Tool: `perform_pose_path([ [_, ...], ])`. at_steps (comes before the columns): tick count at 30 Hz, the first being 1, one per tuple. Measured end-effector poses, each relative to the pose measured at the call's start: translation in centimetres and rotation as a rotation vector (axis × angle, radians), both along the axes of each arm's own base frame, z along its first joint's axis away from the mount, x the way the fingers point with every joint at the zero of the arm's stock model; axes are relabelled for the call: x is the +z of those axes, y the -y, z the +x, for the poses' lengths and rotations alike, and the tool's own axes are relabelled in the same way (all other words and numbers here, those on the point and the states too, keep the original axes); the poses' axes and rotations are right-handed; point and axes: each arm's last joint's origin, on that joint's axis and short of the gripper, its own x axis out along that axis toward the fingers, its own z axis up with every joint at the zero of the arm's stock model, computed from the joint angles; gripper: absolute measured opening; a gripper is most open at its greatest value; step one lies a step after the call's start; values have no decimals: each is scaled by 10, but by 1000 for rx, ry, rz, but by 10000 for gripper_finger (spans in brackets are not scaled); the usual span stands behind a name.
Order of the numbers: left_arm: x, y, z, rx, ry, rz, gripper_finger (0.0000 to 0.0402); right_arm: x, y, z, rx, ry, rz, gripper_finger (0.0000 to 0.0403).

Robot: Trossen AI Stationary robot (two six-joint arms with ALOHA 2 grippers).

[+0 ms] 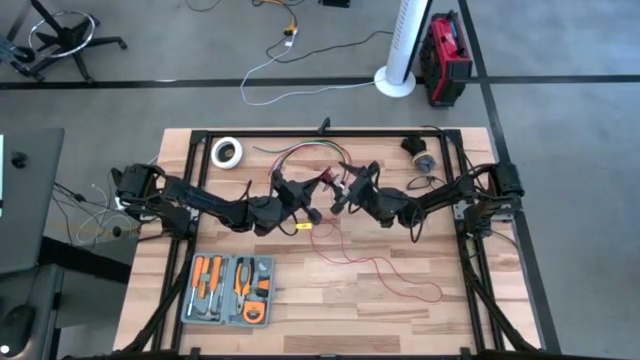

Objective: Coil cords
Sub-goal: Coil the red wire on the black spool

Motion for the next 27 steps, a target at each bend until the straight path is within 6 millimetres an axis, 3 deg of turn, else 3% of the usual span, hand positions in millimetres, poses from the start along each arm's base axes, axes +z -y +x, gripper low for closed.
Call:
perform_pose_path([
  [14, 0, 0, -1, 58, -17, 15, 0, -8, 0, 2, 64, 8, 96, 115],
  [23, 0, 0, -1, 35, -7, 7, 0, -8, 9, 2, 98, -3, 93, 118],
  [27, 0, 0, -1, 28, -3, 2, 0, -8, 9, 2, 94, -37, 51, 102],
])
